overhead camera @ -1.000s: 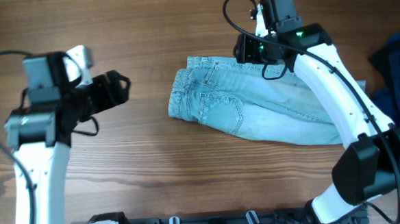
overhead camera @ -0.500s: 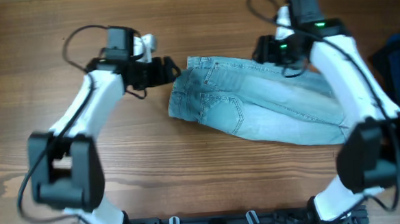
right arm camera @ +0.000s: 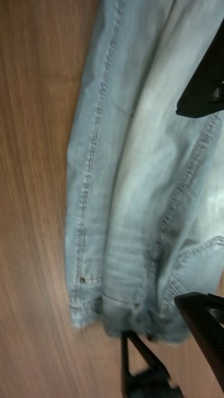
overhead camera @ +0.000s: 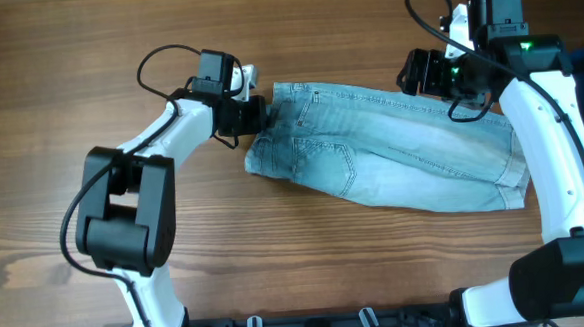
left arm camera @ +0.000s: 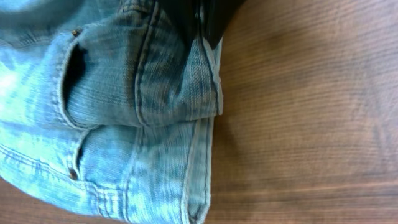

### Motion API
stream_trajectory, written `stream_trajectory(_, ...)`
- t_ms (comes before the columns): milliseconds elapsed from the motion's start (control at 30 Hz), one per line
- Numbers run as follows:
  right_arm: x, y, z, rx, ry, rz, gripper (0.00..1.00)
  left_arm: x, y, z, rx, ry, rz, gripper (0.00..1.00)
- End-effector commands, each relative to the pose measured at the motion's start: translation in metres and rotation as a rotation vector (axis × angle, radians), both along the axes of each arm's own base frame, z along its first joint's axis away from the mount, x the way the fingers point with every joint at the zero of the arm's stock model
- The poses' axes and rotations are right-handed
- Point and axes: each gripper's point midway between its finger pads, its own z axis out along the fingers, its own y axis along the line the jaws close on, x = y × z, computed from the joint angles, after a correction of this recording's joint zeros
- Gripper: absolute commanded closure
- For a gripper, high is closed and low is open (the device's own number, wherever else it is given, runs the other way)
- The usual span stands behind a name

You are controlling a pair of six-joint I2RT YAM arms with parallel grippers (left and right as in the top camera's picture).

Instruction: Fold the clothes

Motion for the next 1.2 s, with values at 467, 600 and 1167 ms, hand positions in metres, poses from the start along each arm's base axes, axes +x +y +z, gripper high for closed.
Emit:
stream_trajectory(467, 0.011, -0.069, 0.006, -0.123, -0.04, -0.235, 0.03, -0.159, 0.057, 0.057, 0.224, 0.524, 0.002, 0.96)
stream_trajectory(600, 0.013, -0.085, -0.007, -0.126, -0.004, -0.271, 0.1, -0.167, 0.057, 0.059, 0.216, 0.562, -0.002, 0.96)
stream_trajectory(1167, 0.027, -0.105, -0.155, -0.124, 0.315, -0.295, 0.36, -0.198, 0.038, 0.064, 0.255, 0.631, -0.099, 0.96)
